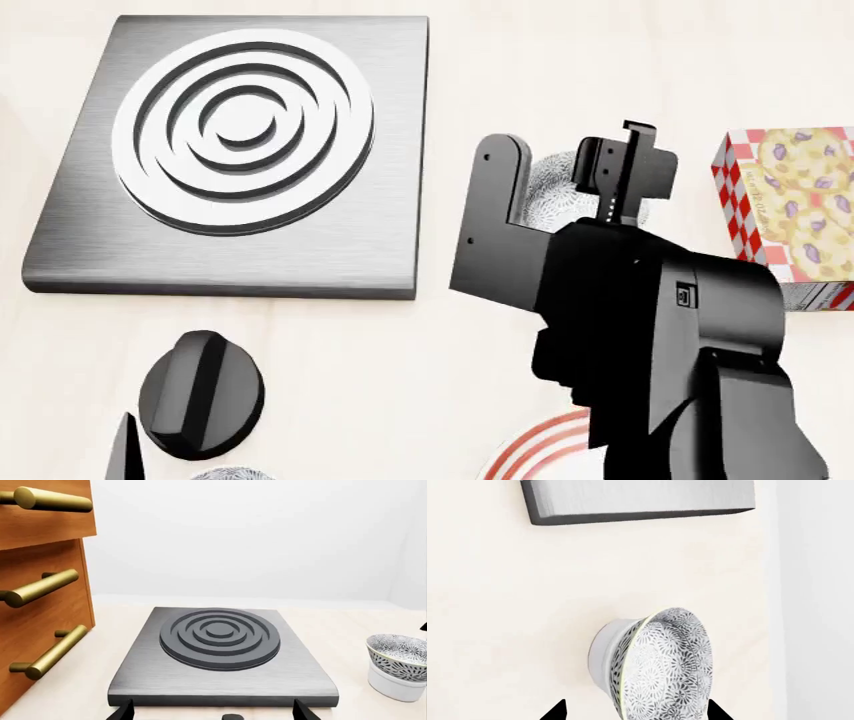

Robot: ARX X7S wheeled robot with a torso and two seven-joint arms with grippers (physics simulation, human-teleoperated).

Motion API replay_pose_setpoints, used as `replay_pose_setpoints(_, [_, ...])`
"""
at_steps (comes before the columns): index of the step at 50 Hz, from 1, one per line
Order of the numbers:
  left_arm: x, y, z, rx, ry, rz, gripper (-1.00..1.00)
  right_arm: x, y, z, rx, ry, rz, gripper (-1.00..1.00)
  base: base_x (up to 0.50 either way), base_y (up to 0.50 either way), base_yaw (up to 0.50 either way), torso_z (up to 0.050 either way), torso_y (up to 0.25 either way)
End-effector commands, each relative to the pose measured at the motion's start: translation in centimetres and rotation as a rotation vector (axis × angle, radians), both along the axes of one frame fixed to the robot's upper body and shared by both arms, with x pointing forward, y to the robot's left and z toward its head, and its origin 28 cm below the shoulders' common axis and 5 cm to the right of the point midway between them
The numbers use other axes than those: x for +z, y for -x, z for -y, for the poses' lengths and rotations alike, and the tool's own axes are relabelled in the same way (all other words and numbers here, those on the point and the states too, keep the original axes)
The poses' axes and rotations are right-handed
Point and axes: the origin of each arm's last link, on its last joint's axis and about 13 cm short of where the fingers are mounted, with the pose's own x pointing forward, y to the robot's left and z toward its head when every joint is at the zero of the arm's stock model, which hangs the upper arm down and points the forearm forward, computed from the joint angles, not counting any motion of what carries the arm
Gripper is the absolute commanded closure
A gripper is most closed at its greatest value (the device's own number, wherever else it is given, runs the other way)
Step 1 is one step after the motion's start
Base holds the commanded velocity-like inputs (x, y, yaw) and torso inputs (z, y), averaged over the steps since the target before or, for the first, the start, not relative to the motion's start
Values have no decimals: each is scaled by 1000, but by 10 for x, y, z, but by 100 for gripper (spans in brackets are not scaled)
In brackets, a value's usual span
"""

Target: Pick the akita bowl on the ramekin and place it on the plate.

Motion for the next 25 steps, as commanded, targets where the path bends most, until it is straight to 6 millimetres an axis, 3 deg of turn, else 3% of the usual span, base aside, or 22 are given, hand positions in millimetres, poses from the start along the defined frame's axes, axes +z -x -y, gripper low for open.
replay_pose_setpoints(1, [-1,-1,-1,-2,6,-4,-100,-12,-16,1,-3,-10,6,-100,0,0,0,0,0])
replay_pose_setpoints(10, [-2,-1,0,-4,8,-9,-100,-29,-20,2,-15,-2,-6,-100,0,0,0,0,0])
replay_pose_setpoints(25, [-3,-1,0,-4,5,-12,-100,-36,-20,6,-29,-18,-30,-100,0,0,0,0,0])
